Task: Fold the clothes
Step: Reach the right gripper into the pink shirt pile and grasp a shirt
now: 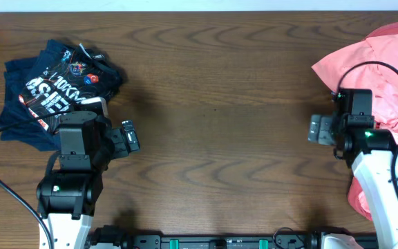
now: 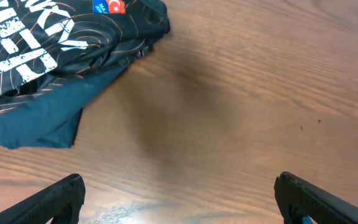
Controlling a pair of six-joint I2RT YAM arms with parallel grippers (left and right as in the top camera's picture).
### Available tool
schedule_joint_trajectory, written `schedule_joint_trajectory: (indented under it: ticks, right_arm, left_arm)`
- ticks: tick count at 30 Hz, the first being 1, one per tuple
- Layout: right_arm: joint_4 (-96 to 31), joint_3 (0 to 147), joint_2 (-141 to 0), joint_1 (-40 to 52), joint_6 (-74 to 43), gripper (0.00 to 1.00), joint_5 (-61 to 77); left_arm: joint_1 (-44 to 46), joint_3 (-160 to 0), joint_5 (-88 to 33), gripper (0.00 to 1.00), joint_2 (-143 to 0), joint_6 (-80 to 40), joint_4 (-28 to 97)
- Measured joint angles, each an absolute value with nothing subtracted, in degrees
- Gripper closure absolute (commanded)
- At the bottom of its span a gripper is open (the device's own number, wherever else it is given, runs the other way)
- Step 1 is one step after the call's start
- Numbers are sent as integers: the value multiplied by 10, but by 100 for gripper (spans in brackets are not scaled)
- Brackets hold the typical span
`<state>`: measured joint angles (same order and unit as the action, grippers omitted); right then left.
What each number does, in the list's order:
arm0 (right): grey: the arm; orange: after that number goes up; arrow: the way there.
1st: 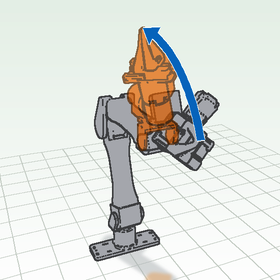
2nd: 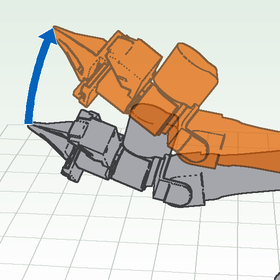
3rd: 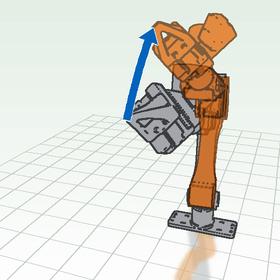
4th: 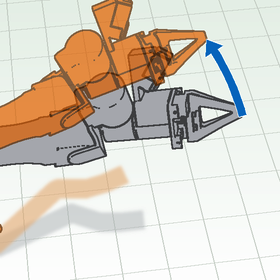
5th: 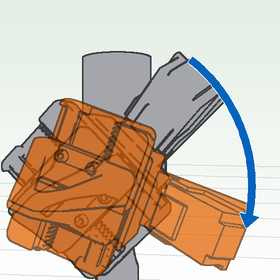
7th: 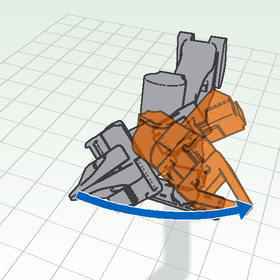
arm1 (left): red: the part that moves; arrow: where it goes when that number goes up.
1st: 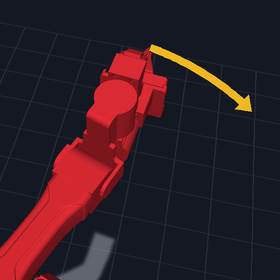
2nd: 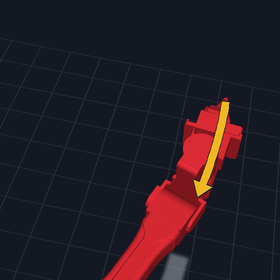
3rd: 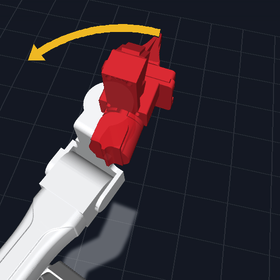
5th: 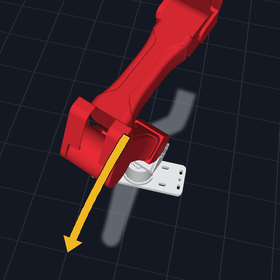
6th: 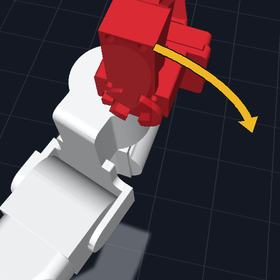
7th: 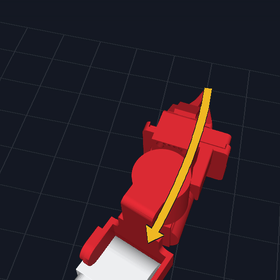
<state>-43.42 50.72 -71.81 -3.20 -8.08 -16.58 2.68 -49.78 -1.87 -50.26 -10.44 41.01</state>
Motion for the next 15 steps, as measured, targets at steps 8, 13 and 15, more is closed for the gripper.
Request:
schedule_joint_trajectory:
  ticks: [8,13,15]
  right_arm:
    - [-419,507,-723,-167,-197,27,-220]
    - [-435,497,-723,-227,-225,25,-228]
    - [-412,476,-723,-246,-230,25,-229]
  left_arm:
    - [27,-498,-24,2,-503,-104,410]
    - [27,-498,-26,2,-503,-104,410]
    - [27,-498,-26,2,-503,-104,409]
